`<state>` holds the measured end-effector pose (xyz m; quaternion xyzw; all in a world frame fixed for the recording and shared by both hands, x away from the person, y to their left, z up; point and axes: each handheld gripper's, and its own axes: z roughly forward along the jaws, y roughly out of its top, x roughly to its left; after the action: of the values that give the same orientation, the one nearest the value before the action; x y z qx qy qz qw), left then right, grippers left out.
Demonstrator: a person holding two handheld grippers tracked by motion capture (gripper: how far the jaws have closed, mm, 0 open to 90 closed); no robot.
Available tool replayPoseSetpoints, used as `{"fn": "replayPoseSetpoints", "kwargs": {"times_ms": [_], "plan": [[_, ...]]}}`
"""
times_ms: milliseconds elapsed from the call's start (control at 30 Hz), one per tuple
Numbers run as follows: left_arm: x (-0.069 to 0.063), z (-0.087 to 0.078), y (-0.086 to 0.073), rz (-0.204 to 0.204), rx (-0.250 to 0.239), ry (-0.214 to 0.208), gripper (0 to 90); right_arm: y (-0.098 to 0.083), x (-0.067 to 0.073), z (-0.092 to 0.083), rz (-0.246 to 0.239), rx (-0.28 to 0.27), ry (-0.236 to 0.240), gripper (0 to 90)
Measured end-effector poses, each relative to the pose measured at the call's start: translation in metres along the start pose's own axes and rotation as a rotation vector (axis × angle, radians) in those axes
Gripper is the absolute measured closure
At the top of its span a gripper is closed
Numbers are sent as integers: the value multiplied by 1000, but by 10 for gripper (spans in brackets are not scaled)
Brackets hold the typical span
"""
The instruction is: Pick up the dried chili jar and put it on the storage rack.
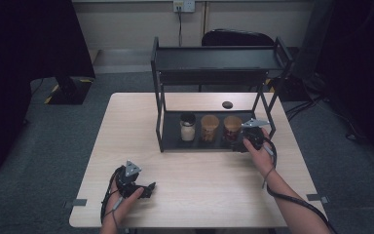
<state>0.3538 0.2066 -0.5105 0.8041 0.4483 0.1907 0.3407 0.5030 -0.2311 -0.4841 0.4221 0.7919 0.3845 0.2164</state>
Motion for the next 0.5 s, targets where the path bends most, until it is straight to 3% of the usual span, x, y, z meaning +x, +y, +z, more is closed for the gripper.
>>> {"fn": "replayPoseSetpoints", "kwargs": {"times_ms": [500], "plan": [[0, 0, 0, -1, 0, 0, 0, -5, 7, -12, -7, 0, 35, 29]]}}
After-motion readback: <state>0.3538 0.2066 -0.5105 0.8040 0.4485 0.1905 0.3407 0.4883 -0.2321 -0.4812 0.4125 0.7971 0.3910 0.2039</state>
